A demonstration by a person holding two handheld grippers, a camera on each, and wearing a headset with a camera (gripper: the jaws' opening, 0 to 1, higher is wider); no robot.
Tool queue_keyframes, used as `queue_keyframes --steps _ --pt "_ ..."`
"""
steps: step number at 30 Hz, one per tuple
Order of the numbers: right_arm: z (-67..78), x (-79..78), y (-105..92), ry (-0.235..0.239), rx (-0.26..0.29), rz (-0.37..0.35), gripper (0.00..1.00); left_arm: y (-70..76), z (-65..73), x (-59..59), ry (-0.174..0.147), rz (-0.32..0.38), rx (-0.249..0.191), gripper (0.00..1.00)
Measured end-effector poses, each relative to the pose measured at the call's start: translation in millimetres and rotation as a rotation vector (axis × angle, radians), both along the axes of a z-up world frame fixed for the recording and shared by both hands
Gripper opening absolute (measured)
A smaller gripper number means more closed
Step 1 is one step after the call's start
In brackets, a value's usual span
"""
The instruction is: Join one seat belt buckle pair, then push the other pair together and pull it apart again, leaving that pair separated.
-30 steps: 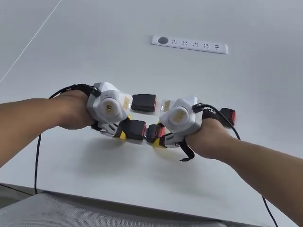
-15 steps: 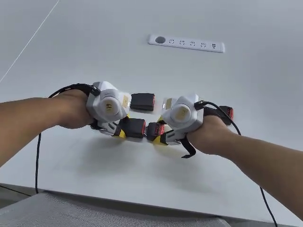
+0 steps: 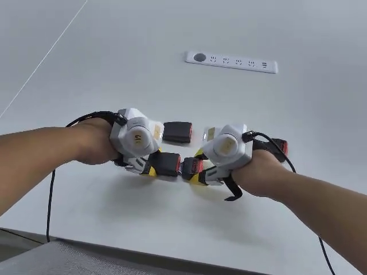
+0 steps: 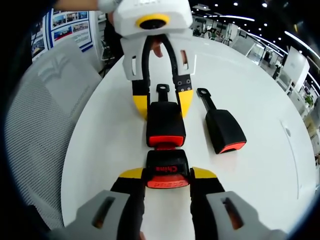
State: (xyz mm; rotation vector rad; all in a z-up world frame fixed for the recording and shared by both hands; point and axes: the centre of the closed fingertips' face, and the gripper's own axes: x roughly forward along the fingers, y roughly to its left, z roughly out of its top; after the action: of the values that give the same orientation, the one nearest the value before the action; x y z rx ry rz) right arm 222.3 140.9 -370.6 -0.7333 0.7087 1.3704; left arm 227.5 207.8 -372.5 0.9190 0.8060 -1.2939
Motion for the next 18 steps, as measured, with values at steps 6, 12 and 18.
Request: queue_keyframes --steps 6,12,18 --pt "-0.7 -1.3 0.0 -0.003 0.007 0.01 0.35 -0.7 0.4 0.1 -0.015 0.004 0.018 0.33" --pt "7.3 -3.0 -3.4 -0.03 0.008 0.009 0.35 3.4 3.2 2.9 -0.074 -0.001 0.044 0.36" --pt "23.1 -3.4 -22.0 -0.006 0.053 -0.046 0.34 14.0 25.5 0.6 -0.066 0.065 -0.014 0.37"
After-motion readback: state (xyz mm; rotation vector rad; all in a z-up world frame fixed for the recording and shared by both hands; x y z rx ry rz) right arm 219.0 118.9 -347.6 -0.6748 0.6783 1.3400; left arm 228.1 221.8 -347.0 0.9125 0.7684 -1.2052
